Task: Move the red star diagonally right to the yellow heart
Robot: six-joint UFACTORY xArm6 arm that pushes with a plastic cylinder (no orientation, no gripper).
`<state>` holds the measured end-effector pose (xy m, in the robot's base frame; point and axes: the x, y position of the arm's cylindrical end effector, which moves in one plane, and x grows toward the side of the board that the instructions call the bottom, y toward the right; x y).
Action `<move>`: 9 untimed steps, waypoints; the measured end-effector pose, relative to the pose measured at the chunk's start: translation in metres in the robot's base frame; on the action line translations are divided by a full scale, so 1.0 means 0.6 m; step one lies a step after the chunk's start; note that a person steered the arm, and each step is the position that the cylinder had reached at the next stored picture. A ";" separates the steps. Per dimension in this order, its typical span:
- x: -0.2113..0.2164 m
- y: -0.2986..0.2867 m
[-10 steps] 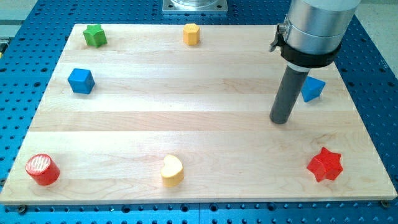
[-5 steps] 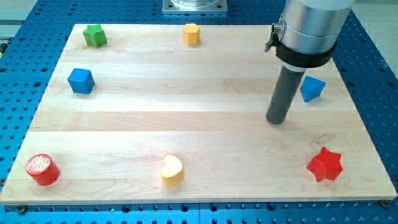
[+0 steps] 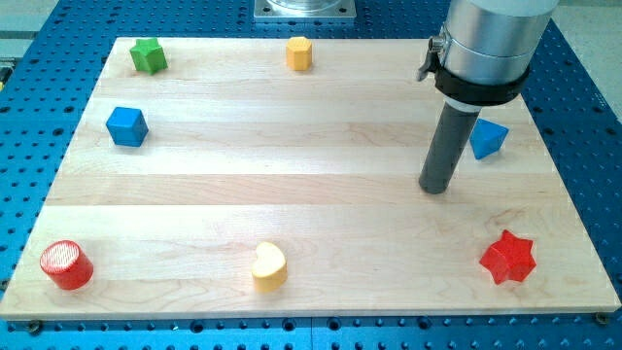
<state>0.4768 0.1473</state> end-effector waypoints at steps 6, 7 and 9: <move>0.002 0.049; 0.002 0.139; 0.114 0.215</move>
<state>0.5455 0.2760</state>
